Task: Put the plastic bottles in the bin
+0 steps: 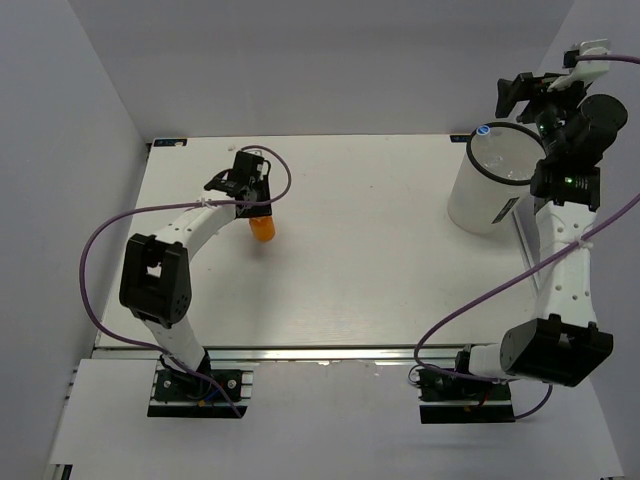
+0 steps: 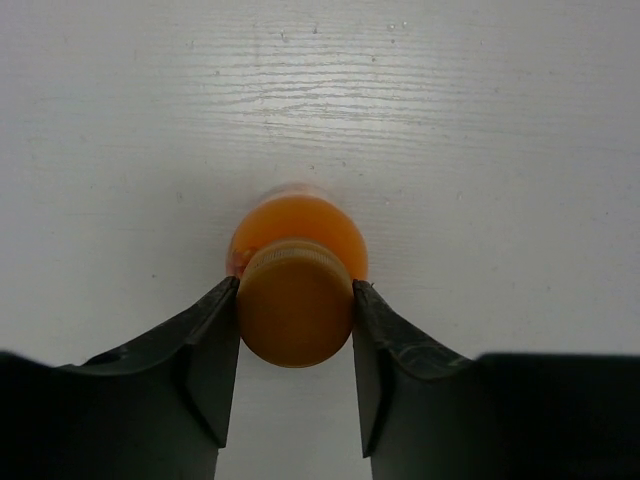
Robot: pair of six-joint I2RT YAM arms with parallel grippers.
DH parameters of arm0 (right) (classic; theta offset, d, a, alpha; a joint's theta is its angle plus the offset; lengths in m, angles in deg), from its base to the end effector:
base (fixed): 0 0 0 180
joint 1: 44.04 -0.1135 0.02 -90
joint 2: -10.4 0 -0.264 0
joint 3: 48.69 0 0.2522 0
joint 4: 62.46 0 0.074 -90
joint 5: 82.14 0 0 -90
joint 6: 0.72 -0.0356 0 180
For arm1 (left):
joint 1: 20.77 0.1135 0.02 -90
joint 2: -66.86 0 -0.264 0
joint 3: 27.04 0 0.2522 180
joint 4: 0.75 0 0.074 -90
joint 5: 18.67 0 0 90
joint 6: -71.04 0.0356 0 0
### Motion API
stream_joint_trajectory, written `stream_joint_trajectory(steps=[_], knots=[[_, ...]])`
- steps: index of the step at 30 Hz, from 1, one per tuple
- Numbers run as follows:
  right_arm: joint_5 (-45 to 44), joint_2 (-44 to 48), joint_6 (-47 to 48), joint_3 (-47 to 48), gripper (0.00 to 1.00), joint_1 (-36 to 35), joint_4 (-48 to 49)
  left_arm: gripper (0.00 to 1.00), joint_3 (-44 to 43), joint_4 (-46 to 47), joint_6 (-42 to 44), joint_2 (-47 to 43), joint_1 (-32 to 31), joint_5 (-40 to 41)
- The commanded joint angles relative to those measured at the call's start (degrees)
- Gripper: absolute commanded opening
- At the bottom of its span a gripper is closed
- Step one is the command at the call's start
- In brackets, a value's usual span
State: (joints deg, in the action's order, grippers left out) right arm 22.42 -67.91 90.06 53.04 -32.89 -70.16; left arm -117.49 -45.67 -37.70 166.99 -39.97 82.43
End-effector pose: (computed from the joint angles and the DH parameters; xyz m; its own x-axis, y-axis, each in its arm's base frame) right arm 0.2984 -0.0497 0.5017 0.2665 -0.0660 -0.9616 -0.0466 0.9956 -0.0812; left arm 0.3594 -0.1179 0.2422 -0.7988 -0.0557 -0.5990 -0.0414 0.9984 -0.0375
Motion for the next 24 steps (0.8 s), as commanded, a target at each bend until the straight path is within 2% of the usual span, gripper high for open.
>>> stream_joint_trajectory(steps=[1,6,7,9,10,12,13,15,17,19,24], knots=[[3.5,1.4,-2.6,-0.3,0.89,0.0,-1.8,0.42,-1.9,0.2,0.4,0.1,0.6,-2.7],[7.8,3.9,-3.1,-2.3,0.89,-0.2,-4.4,0.22,-2.2,0.2,0.7,-1.5,0.7,-5.3],[10.1,4.4,-1.4,-2.6,0.89,-0.5,-5.2,0.12,-2.3,0.0,0.6,-1.9,0.7,-6.2],[18.9,4.6,2.9,-2.8,0.89,-1.7,-8.1,0.05,-3.2,-0.5,0.8,-2.8,0.7,-7.7],[22.4,4.4,9.7,-2.3,0.89,-4.2,-13.0,0.0,-4.6,-0.7,1.2,-3.2,0.6,-10.6],[29.6,3.9,18.5,-1.6,0.89,-8.5,-20.1,0.0,-5.8,-0.4,2.3,-4.9,0.7,-16.5],[30.7,3.2,29.2,-1.1,0.89,-14.7,-28.4,0.0,-6.2,1.3,2.8,-5.7,0.7,-23.9],[29.9,2.5,35.2,-1.7,0.89,-20.3,-32.9,0.0,-6.3,3.1,4.6,-8.0,0.3,-31.5],[33.2,0.9,36.7,-2.7,0.89,-25.2,-34.3,0.0,-5.7,6.0,5.6,-9.6,-0.9,-41.4],[35.8,-1.1,36.0,-2.4,0.89,-28.4,-34.4,0.0,-4.8,8.3,6.3,-12.2,-2.9,-44.3],[34.6,-4.7,32.0,-2.2,0.89,-35.4,-31.3,0.0,-3.0,13.5,4.3,-15.3,-5.2,-48.0]])
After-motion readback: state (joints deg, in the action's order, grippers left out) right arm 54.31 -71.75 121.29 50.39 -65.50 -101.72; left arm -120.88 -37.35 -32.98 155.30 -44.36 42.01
